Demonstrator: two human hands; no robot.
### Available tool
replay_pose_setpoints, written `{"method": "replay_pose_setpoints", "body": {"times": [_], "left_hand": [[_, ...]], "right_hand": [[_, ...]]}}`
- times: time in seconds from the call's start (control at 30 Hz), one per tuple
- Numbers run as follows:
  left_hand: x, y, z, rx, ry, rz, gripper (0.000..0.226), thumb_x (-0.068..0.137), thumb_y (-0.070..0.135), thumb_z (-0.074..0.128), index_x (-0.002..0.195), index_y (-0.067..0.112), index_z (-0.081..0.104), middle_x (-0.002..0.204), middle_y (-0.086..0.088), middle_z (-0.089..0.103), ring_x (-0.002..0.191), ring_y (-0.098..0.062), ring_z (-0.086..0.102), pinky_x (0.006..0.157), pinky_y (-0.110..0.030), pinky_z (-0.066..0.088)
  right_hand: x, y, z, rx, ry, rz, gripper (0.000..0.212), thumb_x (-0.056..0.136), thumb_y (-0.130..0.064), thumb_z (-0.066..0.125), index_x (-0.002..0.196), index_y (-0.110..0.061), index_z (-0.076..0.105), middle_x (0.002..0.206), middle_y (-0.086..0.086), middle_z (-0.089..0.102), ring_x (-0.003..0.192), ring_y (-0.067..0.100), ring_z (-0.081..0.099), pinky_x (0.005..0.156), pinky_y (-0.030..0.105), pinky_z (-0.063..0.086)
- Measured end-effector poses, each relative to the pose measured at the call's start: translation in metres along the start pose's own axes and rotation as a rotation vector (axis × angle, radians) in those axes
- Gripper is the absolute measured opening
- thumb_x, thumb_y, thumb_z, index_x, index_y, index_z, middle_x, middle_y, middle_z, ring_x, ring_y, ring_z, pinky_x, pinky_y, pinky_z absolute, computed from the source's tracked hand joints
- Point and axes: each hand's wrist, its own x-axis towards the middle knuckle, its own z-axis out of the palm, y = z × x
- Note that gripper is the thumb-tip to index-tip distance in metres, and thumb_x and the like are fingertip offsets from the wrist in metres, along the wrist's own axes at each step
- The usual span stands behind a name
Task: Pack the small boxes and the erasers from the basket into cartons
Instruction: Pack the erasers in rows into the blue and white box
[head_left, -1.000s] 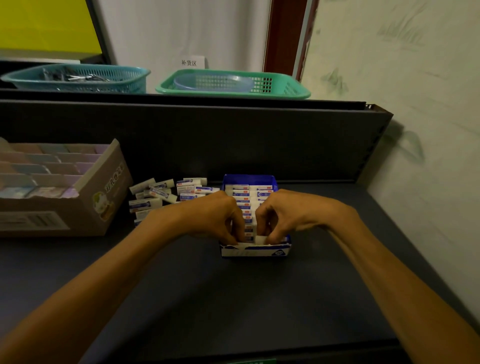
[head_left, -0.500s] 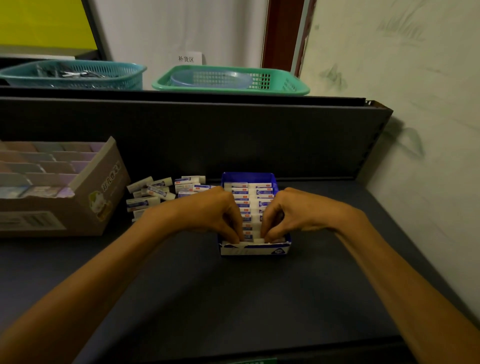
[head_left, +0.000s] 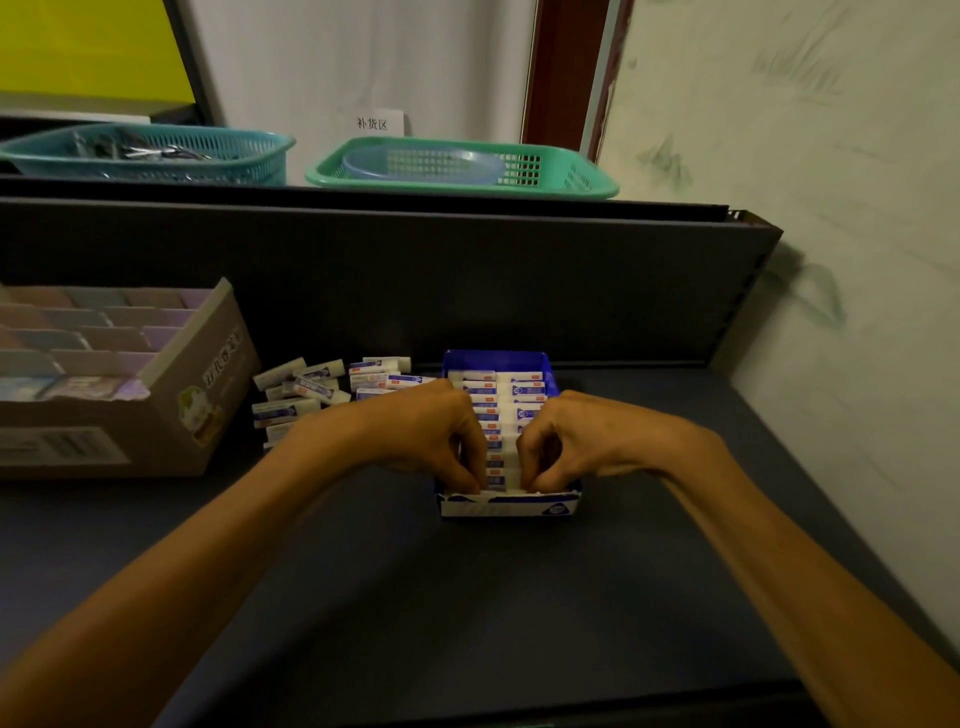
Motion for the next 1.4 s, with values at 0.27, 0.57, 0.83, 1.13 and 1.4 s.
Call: {"method": "replay_pose_setpoints", "body": {"times": [0.27, 0.57, 0.83, 1.13, 1.4], "left_hand": [[-0.001, -0.001, 0.002, 0.04, 0.018, 0.004, 0.017, 0.084, 0.03, 0.065, 0.101, 0.026, 0.067, 0.105, 0.011, 0.064, 0.096, -0.003, 0.058, 0.082, -0.018, 0.048], [-0.002, 0.002, 0.004, 0.067, 0.021, -0.011, 0.018, 0.085, 0.029, 0.065, 0.103, 0.026, 0.067, 0.109, 0.009, 0.063, 0.101, -0.006, 0.057, 0.087, -0.021, 0.048], [-0.004, 0.001, 0.004, 0.035, 0.059, -0.011, 0.02, 0.084, 0.028, 0.065, 0.104, 0.024, 0.067, 0.113, 0.008, 0.063, 0.104, -0.005, 0.058, 0.081, -0.015, 0.047], [-0.005, -0.001, 0.002, -0.031, 0.068, 0.004, 0.021, 0.083, 0.026, 0.066, 0.104, 0.027, 0.067, 0.117, 0.011, 0.061, 0.106, 0.001, 0.052, 0.078, -0.011, 0.045], [-0.003, 0.002, 0.004, -0.008, 0.066, -0.016, 0.021, 0.083, 0.024, 0.066, 0.104, 0.025, 0.067, 0.117, 0.009, 0.061, 0.11, -0.005, 0.055, 0.074, -0.01, 0.045]], "right_hand": [[0.003, -0.001, 0.005, 0.036, 0.033, -0.045, 0.02, 0.087, -0.023, 0.065, 0.106, -0.029, 0.068, 0.113, -0.017, 0.056, 0.112, 0.004, 0.051, 0.091, 0.027, 0.049], [0.007, 0.001, 0.003, 0.059, -0.069, -0.028, 0.021, 0.09, -0.013, 0.06, 0.101, -0.029, 0.068, 0.116, -0.019, 0.051, 0.112, 0.002, 0.046, 0.086, 0.017, 0.043], [-0.006, 0.008, 0.002, 0.033, 0.055, -0.004, 0.016, 0.085, -0.018, 0.067, 0.099, -0.025, 0.069, 0.118, -0.014, 0.059, 0.116, 0.003, 0.049, 0.082, 0.016, 0.047], [-0.01, 0.007, -0.001, 0.018, 0.066, 0.007, 0.019, 0.085, -0.017, 0.067, 0.103, -0.023, 0.069, 0.124, -0.009, 0.058, 0.118, 0.004, 0.047, 0.078, 0.014, 0.046], [-0.008, 0.01, -0.001, -0.001, 0.043, 0.008, 0.015, 0.085, -0.015, 0.066, 0.097, -0.025, 0.068, 0.123, -0.009, 0.058, 0.11, 0.001, 0.047, 0.079, 0.017, 0.047]]}}
